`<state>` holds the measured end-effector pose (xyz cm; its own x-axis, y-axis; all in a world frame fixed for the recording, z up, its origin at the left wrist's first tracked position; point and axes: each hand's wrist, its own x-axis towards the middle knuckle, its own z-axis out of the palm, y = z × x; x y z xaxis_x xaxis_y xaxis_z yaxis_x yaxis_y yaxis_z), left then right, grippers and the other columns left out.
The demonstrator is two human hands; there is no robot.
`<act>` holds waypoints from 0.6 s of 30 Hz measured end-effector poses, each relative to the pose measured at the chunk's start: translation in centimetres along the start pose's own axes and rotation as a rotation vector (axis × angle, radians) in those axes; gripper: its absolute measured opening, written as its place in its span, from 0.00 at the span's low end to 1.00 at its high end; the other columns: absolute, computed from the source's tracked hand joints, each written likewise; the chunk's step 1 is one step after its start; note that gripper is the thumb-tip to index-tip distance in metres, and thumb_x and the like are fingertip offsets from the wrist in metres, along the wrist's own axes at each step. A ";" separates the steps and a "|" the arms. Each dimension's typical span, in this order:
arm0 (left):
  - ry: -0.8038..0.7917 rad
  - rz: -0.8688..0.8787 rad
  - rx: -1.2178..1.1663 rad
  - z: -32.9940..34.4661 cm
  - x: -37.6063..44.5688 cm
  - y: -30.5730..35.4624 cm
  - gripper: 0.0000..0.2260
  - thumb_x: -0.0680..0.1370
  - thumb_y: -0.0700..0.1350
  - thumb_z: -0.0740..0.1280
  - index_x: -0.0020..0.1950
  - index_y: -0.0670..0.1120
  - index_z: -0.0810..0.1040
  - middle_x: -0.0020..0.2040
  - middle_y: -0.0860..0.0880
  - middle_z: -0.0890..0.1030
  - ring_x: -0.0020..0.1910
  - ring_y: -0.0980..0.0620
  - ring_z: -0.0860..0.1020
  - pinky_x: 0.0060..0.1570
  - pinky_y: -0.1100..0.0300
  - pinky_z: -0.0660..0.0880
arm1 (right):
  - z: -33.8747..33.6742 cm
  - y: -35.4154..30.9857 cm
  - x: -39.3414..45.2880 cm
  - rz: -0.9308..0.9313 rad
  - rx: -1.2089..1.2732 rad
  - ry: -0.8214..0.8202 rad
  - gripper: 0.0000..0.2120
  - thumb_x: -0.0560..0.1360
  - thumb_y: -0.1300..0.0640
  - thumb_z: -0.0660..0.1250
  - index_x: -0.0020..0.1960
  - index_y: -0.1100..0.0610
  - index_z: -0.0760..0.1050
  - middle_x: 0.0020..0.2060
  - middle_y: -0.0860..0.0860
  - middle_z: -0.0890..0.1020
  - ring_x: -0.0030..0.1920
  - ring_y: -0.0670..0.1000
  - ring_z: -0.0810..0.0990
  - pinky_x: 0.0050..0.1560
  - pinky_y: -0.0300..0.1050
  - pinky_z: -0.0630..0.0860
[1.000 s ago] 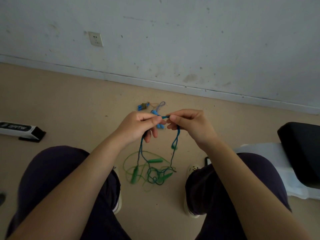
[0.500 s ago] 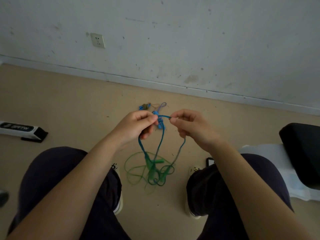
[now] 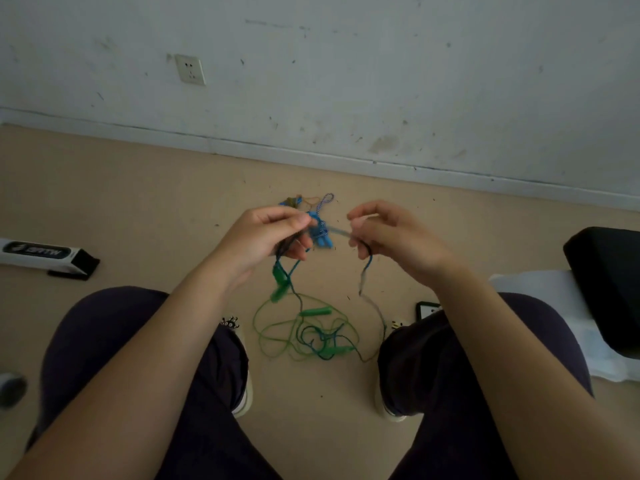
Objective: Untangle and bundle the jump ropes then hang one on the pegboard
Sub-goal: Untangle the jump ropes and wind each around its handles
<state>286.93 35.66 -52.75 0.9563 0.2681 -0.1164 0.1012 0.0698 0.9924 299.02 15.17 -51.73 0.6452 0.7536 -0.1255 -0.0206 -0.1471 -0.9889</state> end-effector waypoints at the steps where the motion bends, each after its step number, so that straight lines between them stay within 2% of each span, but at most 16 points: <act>1: -0.042 -0.011 -0.013 0.3 -0.1 -0.1 0.06 0.76 0.47 0.71 0.45 0.50 0.88 0.41 0.44 0.86 0.37 0.47 0.84 0.42 0.55 0.83 | 0.4 0.0 -0.1 0.005 -0.048 -0.039 0.11 0.75 0.56 0.71 0.55 0.58 0.77 0.36 0.53 0.82 0.34 0.51 0.77 0.38 0.42 0.77; 3: -0.061 -0.003 0.020 0.7 -0.1 -0.3 0.06 0.75 0.48 0.71 0.46 0.50 0.88 0.45 0.44 0.87 0.43 0.46 0.86 0.47 0.54 0.83 | 1.1 -0.2 -0.3 0.028 -0.155 -0.092 0.12 0.74 0.53 0.74 0.55 0.53 0.78 0.32 0.54 0.77 0.32 0.51 0.71 0.35 0.43 0.70; 4: -0.029 0.013 0.038 0.8 0.0 -0.3 0.06 0.77 0.46 0.71 0.45 0.51 0.88 0.44 0.46 0.87 0.43 0.48 0.85 0.47 0.54 0.83 | 1.2 -0.3 -0.3 0.048 -0.208 -0.101 0.12 0.72 0.52 0.75 0.54 0.52 0.79 0.30 0.53 0.73 0.31 0.51 0.68 0.34 0.43 0.66; 6: 0.092 0.041 0.049 0.7 0.2 -0.2 0.09 0.79 0.43 0.69 0.41 0.49 0.87 0.35 0.50 0.84 0.34 0.53 0.82 0.42 0.58 0.82 | 1.0 -0.3 -0.2 0.057 -0.342 -0.076 0.08 0.72 0.51 0.76 0.50 0.51 0.82 0.25 0.45 0.68 0.27 0.45 0.64 0.33 0.40 0.61; 8: 0.218 0.048 0.043 0.2 0.5 -0.1 0.10 0.81 0.42 0.67 0.41 0.47 0.84 0.27 0.52 0.77 0.25 0.56 0.74 0.33 0.62 0.79 | 0.4 -0.2 -0.2 0.056 -0.475 -0.022 0.05 0.74 0.51 0.74 0.48 0.51 0.83 0.21 0.42 0.66 0.23 0.42 0.62 0.31 0.39 0.60; 11: 0.285 0.008 0.027 -0.5 0.6 -0.1 0.08 0.82 0.41 0.64 0.45 0.45 0.80 0.25 0.53 0.73 0.21 0.56 0.69 0.30 0.61 0.77 | -0.4 -0.3 -0.4 0.067 -0.472 0.027 0.05 0.77 0.55 0.70 0.52 0.53 0.82 0.20 0.43 0.68 0.23 0.42 0.64 0.30 0.37 0.62; 14: 0.200 -0.054 0.018 -0.4 0.4 -0.2 0.06 0.83 0.42 0.64 0.50 0.45 0.80 0.28 0.51 0.78 0.23 0.53 0.73 0.30 0.60 0.75 | -0.3 -0.8 -0.7 0.061 -0.311 0.010 0.07 0.78 0.59 0.68 0.54 0.54 0.82 0.26 0.48 0.78 0.24 0.45 0.64 0.26 0.36 0.62; 16: 0.117 -0.089 0.047 -0.1 0.3 -0.4 0.07 0.83 0.42 0.63 0.55 0.49 0.81 0.31 0.49 0.81 0.25 0.51 0.74 0.30 0.61 0.75 | 0.0 -1.0 -0.7 0.081 -0.289 -0.038 0.08 0.80 0.59 0.66 0.56 0.54 0.81 0.37 0.50 0.86 0.23 0.44 0.62 0.24 0.36 0.60; 18: 0.064 -0.112 0.031 0.2 0.2 -0.6 0.11 0.84 0.41 0.62 0.58 0.53 0.81 0.35 0.48 0.83 0.27 0.51 0.78 0.32 0.62 0.77 | 0.2 -0.9 -0.7 0.125 -0.266 -0.074 0.09 0.80 0.59 0.64 0.58 0.54 0.80 0.45 0.51 0.87 0.23 0.44 0.60 0.24 0.36 0.60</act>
<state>287.13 35.52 -53.39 0.9193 0.3206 -0.2282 0.2160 0.0737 0.9736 298.43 14.96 -50.73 0.5925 0.7625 -0.2598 0.1112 -0.3969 -0.9111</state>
